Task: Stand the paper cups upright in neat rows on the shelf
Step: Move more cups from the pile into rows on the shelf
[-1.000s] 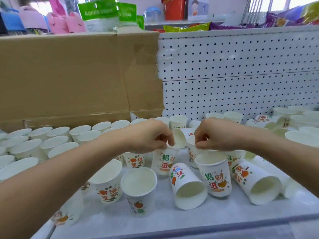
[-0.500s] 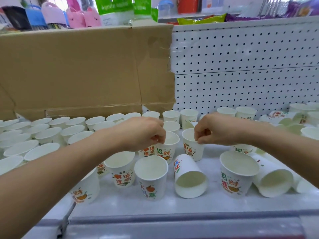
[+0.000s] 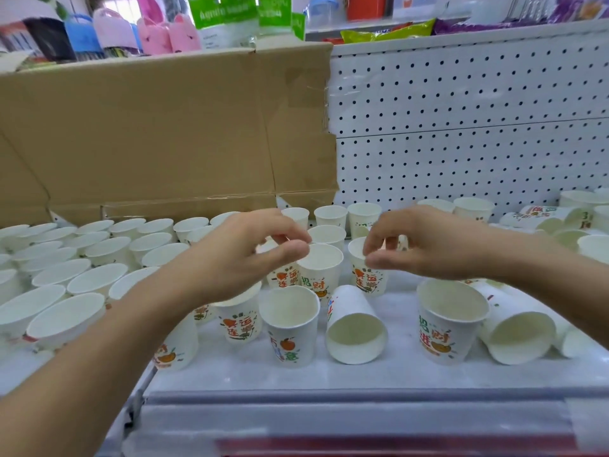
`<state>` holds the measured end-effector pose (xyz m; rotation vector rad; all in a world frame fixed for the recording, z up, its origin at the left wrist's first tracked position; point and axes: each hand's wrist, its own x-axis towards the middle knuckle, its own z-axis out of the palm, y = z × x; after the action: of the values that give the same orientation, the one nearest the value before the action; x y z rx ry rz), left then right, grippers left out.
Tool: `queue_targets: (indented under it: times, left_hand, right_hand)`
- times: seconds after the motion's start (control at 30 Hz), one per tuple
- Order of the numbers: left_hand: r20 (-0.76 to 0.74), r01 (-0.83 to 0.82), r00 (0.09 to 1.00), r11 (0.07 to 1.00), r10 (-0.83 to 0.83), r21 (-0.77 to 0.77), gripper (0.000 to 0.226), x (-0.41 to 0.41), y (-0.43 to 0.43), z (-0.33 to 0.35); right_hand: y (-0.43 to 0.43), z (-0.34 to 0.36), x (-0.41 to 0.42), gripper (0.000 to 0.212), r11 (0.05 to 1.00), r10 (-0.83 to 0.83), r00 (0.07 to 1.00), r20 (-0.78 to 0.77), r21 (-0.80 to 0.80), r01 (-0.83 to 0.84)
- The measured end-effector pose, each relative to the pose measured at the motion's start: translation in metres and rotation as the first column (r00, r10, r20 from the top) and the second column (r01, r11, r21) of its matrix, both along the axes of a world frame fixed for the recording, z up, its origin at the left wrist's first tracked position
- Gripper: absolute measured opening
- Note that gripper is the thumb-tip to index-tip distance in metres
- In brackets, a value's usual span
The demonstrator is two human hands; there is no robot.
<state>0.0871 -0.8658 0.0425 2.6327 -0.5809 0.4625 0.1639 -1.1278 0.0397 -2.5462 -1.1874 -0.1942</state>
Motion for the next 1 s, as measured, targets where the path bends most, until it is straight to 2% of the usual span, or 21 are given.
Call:
queue_targets:
  times: [0.07,0.13,0.2,0.23,0.37,0.47,0.6,0.67,0.77,0.87,0.9,1.0]
  left_hand:
    - [-0.057,-0.003,0.998,1.0,0.004,0.013,0.043,-0.021,-0.002,-0.008]
    - [-0.091,-0.042,0.994,0.985,0.058,0.168,0.058,-0.031,-0.006,-0.017]
    - [-0.076,-0.082,0.991,0.946,0.111,0.315,0.071,-0.034,-0.011,-0.021]
    - [-0.062,-0.098,0.99,0.93,0.128,0.353,0.074,-0.035,-0.014,-0.022]
    - [-0.015,-0.136,0.988,0.924,0.151,0.358,0.069,-0.04,-0.015,-0.027]
    - [-0.009,-0.14,0.988,0.93,0.152,0.339,0.065,-0.045,-0.013,-0.031]
    - [-0.021,-0.156,0.984,0.923,0.174,0.353,0.049,-0.049,-0.008,-0.03]
    - [-0.032,-0.168,0.98,0.908,0.195,0.383,0.046,-0.051,-0.008,-0.027]
    - [0.007,-0.175,0.983,0.92,0.184,0.351,0.048,-0.054,-0.011,-0.025]
    - [0.104,-0.113,0.99,0.98,0.097,0.164,0.052,-0.061,-0.03,-0.028]
    - [0.134,-0.095,0.988,0.983,0.074,0.159,0.054,-0.062,-0.039,-0.029]
    - [0.19,-0.088,0.981,0.946,0.029,0.313,0.055,-0.057,-0.068,-0.033]
  right_hand:
    - [0.006,-0.003,-0.019,0.043,0.995,0.085,0.994,-0.071,-0.041,-0.088]
    - [0.015,-0.011,-0.029,0.055,0.969,0.109,0.994,0.029,-0.226,-0.099]
    - [0.026,-0.018,-0.034,0.046,0.925,0.137,0.974,0.179,-0.374,-0.062]
    - [0.029,-0.021,-0.034,0.036,0.921,0.142,0.965,0.222,-0.386,-0.047]
    - [0.032,-0.017,-0.033,0.001,0.964,0.111,0.962,0.25,-0.261,-0.043]
    - [0.036,-0.01,-0.025,0.016,0.984,0.049,0.989,0.137,-0.175,-0.025]
    - [0.049,-0.016,-0.021,0.017,0.966,0.015,0.995,-0.096,-0.256,-0.039]
    - [0.054,-0.019,-0.024,0.018,0.963,0.002,0.99,-0.144,-0.266,-0.04]
    - [0.054,-0.018,-0.03,0.024,0.978,-0.024,0.988,-0.154,-0.209,-0.009]
    - [0.042,-0.012,-0.04,0.03,0.988,-0.074,0.991,-0.107,-0.144,0.058]
    - [0.036,-0.008,-0.045,0.031,0.99,-0.089,0.994,-0.056,-0.111,0.082]
    - [0.013,0.005,-0.056,0.032,0.991,-0.133,0.988,0.083,0.044,0.129]
